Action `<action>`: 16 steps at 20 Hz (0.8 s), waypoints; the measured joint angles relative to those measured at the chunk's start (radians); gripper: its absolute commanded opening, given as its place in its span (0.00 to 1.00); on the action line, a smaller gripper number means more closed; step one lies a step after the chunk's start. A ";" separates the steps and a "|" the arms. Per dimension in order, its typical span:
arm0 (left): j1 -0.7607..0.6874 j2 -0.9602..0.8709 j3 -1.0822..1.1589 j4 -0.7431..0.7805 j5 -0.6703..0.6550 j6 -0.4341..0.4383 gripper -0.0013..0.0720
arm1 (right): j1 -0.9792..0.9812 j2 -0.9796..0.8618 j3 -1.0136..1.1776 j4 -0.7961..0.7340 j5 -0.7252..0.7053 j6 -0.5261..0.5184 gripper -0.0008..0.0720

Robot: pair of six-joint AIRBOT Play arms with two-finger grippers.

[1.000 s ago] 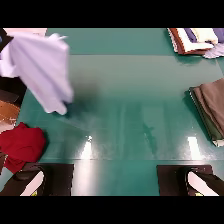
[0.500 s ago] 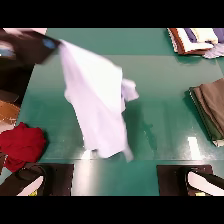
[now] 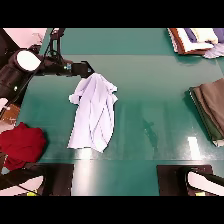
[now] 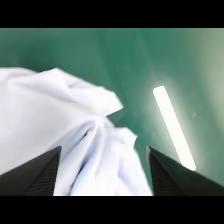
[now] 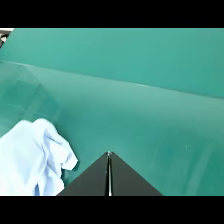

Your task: Fold the shirts.

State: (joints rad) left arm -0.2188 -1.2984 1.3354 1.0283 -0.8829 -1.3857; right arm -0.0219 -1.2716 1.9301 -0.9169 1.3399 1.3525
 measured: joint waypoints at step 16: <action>0.145 0.062 -0.381 0.013 -0.192 0.055 0.86 | 0.000 -0.013 -0.002 -0.002 0.095 0.001 0.03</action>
State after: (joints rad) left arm -0.0742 -1.2366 0.9539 1.0409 -1.0748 -1.3308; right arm -0.0219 -1.2842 1.9278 -0.9188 1.4349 1.3537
